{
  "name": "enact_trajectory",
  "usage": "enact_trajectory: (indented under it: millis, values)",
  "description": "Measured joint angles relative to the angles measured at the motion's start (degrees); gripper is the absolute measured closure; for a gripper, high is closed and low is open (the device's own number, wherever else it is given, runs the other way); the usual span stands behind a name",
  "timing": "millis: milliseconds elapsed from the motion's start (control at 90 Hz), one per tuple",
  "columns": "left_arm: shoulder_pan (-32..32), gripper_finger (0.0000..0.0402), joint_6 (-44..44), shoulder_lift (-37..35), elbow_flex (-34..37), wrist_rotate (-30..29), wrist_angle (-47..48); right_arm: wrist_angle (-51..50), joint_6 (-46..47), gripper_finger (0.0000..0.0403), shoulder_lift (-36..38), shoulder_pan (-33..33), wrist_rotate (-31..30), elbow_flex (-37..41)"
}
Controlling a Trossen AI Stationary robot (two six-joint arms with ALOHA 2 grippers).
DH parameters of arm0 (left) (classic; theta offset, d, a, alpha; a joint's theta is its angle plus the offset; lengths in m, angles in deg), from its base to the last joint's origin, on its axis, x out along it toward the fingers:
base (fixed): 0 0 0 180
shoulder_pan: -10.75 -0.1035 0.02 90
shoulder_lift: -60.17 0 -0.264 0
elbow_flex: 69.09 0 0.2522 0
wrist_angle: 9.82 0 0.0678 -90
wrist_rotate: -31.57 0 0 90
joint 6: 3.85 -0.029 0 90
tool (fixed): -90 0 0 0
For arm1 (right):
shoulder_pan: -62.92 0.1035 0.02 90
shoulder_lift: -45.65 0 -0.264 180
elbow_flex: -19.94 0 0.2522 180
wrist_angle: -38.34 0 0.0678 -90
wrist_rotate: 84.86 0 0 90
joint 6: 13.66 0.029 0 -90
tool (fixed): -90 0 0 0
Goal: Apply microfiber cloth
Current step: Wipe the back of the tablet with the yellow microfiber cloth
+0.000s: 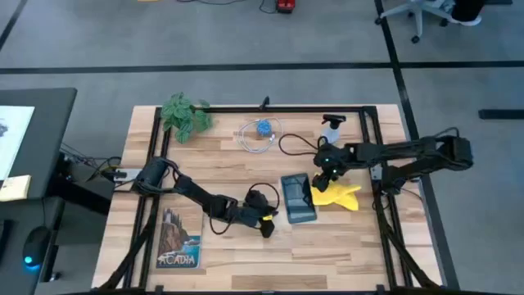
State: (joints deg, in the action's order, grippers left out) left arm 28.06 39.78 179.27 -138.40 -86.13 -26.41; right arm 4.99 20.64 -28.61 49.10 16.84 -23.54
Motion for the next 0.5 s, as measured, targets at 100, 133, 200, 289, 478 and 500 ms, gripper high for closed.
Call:
enact_trajectory:
  millis: [100,133,200,289,478,500]
  values:
    - [-0.98,0.0343,-0.23,0.08,-0.04,-0.07,-0.18,4.18,-0.26,0.0143,-3.76,-0.19,0.47,0.21]
    - [-1.3,0.0343,-0.28,0.08,-0.04,-0.09,-0.1,6.32,-0.25,0.0143,-5.1,-0.04,1.32,0.2]
    - [-1.92,0.0343,-0.61,0.08,-0.04,-0.09,-0.04,11.25,-0.03,0.0143,-7.54,0.49,3.45,0.14]
    - [-2.7,0.0343,-1.1,0.11,-0.04,-0.05,0.06,17.47,0.86,0.0143,-10.24,1.15,5.76,0.12]
    - [-3.98,0.0343,-1.41,0.11,-0.07,-0.05,1.56,27.34,3.18,0.0143,-14.92,2.75,9.7,0.22]
    - [-4.06,0.0343,-1.57,0.11,-0.07,-0.05,1.71,28.59,3.35,0.0143,-15.45,2.98,10.39,0.26]
